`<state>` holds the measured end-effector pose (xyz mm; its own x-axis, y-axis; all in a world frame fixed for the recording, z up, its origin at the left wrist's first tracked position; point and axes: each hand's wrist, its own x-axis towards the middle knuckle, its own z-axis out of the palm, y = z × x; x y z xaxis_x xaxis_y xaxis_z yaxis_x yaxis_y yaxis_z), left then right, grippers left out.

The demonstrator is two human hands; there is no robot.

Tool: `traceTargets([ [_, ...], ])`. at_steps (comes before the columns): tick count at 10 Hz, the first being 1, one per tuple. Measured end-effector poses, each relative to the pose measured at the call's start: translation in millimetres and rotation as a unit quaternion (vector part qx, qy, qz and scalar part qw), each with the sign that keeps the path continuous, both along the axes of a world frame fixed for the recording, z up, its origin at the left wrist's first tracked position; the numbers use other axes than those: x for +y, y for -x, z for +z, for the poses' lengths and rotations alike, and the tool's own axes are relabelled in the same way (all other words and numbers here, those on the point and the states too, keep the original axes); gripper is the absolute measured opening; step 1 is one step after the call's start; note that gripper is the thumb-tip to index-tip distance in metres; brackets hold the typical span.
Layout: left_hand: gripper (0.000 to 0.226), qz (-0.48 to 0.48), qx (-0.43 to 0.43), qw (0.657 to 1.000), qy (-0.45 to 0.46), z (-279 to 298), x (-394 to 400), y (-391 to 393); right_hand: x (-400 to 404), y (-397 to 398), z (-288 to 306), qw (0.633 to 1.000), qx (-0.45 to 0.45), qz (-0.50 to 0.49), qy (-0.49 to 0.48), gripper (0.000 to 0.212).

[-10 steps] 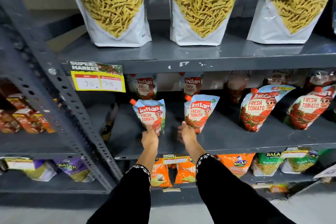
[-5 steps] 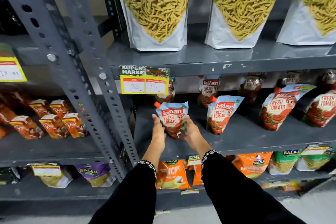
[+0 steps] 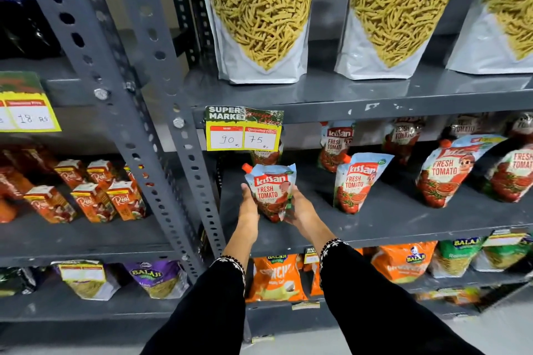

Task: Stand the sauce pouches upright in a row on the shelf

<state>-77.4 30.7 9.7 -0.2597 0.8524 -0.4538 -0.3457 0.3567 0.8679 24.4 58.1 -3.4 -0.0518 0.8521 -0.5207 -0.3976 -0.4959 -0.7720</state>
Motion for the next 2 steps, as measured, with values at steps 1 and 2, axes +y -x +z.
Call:
traceTargets([
  [1,0.07,0.001,0.035,0.999,0.01,-2,-3,-1,-5,-6,0,0.995,-0.1,0.027,-0.004,0.053],
  [2,0.056,0.05,0.178,0.983,0.013,-9,-18,-7,-22,-20,-7,0.958,-0.28,0.034,-0.044,0.062],
])
